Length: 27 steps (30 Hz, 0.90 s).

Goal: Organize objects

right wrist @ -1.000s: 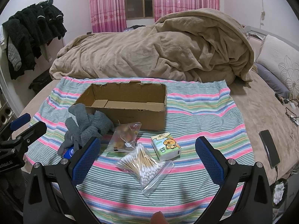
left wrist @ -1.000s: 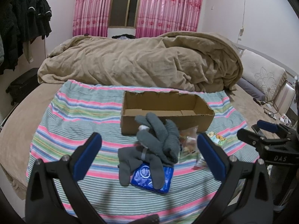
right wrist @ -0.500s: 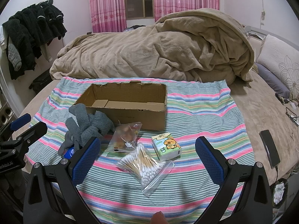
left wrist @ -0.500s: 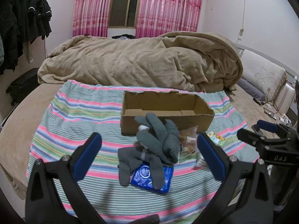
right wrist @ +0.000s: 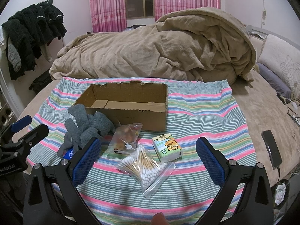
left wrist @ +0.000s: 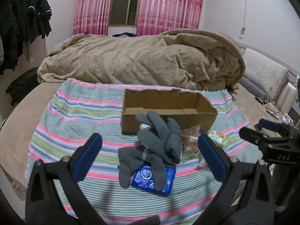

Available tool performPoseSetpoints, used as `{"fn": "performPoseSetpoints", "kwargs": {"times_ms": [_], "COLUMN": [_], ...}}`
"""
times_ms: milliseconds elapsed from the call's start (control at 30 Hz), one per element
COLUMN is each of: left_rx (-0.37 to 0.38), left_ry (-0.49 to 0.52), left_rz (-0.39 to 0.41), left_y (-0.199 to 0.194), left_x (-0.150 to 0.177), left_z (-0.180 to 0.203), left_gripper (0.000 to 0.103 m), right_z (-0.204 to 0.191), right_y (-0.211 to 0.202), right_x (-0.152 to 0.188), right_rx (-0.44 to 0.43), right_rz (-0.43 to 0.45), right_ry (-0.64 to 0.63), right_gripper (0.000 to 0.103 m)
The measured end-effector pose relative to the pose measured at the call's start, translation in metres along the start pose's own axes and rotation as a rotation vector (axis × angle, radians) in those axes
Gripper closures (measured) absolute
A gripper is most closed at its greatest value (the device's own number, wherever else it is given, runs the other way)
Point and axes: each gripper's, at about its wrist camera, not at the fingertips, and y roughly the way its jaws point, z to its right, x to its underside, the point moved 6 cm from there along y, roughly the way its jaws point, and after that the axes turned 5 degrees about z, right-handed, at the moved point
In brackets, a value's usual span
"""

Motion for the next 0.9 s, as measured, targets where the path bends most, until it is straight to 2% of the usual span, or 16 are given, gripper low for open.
{"fn": "performPoseSetpoints", "kwargs": {"times_ms": [333, 700, 767, 900], "left_rx": [-0.022, 0.001, 0.022, 0.013], "left_ry": [0.015, 0.066, 0.061, 0.068], "left_rz": [-0.058, -0.216, -0.235, -0.238], "left_y": [0.03, 0.073, 0.076, 0.079], "left_x": [0.02, 0.069, 0.074, 0.076], "left_z": [-0.006, 0.003, 0.004, 0.003], "left_gripper": [0.001, 0.001, 0.001, 0.001], "right_z": [0.008, 0.04, 0.044, 0.052], "right_y": [0.026, 0.081, 0.086, 0.097], "right_x": [0.004, 0.033, 0.037, 0.044], "right_rx": [0.018, 0.083, 0.088, 0.098], "right_rz": [-0.026, -0.151, -0.163, -0.187], "right_ry": [0.002, 0.029, 0.034, 0.051], "right_gripper": [0.0, 0.001, 0.002, 0.003]}}
